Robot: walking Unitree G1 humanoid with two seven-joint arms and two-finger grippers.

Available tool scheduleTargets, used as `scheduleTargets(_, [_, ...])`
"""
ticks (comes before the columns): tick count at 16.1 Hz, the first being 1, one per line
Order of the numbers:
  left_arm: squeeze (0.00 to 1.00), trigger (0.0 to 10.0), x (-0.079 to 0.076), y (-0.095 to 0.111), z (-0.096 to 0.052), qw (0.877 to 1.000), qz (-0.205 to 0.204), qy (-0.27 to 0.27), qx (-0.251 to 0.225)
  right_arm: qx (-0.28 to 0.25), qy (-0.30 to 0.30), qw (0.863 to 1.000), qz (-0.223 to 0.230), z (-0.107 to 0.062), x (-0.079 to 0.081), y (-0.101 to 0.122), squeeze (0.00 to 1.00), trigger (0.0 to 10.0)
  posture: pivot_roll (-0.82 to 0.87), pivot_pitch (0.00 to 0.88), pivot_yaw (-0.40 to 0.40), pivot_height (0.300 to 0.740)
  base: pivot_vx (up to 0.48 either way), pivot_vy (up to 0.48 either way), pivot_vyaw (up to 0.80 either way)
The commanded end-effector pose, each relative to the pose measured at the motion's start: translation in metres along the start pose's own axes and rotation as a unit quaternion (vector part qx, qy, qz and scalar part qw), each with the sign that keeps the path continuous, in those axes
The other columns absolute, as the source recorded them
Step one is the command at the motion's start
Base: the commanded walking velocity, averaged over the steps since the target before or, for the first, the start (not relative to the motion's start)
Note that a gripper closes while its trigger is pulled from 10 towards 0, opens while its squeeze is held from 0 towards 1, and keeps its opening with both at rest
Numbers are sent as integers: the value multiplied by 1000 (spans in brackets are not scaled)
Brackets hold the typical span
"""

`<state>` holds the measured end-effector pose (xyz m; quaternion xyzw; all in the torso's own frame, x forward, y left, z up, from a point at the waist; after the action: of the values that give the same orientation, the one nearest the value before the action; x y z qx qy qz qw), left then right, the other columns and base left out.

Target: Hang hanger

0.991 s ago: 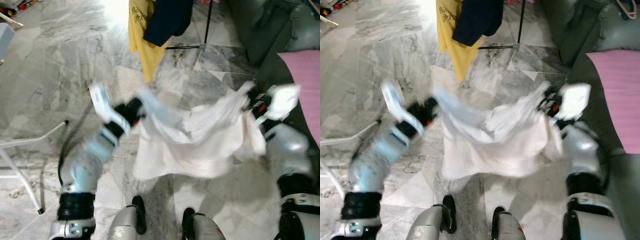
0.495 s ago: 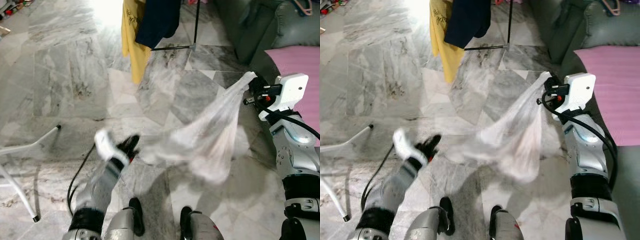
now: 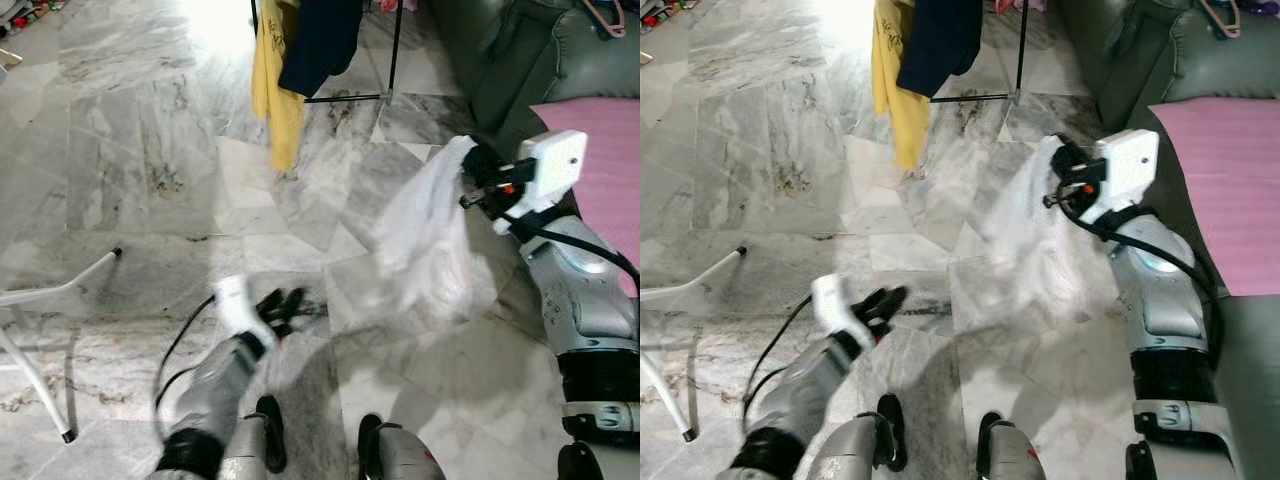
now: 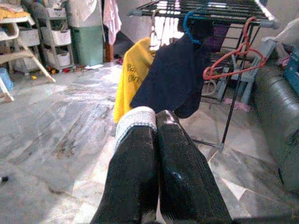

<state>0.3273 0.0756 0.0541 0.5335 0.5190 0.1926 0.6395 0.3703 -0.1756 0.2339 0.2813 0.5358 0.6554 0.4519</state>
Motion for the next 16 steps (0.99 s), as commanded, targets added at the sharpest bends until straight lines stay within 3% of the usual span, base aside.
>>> scheduleTargets(1, [1000,10000,-9,3,3,1000,19,-12,-8,-2,2,1000,-8,3,7,3,0,0,-97,263,-2,740,0,0,0])
scheduleTargets(5, [1000,10000,-26,27,18,997,51,-18,-52,-2,-19,1000,23,9,19,-5,0,0,-88,257,8,740,0,0,0])
scheduleTargets(8, [1000,10000,-44,24,29,997,31,-40,-50,-7,-15,999,48,27,42,-5,0,0,-105,261,10,740,0,0,0])
scheduleTargets(13, [1000,10000,-59,12,34,997,32,-52,-39,-21,-35,997,69,54,55,9,0,0,-147,275,-8,740,0,0,0])
scheduleTargets(16, [1000,10000,-63,8,39,997,49,-34,-41,-35,-41,993,109,69,66,25,0,0,-157,277,-20,740,0,0,0])
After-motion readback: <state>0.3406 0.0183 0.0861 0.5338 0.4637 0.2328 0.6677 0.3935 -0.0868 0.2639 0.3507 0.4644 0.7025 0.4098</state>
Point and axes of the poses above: a point about 5 cm out from each wrist's last joint towards the gripper, its own z axis pointing out of the wrist towards the gripper, its own y axis along the axis of the wrist's last joint, x = y × z, the point moved 3 cm from there along z, pointing out of the wrist towards the gripper, and after that the axes turned 5 degrees about z, right-handed, at the moved point
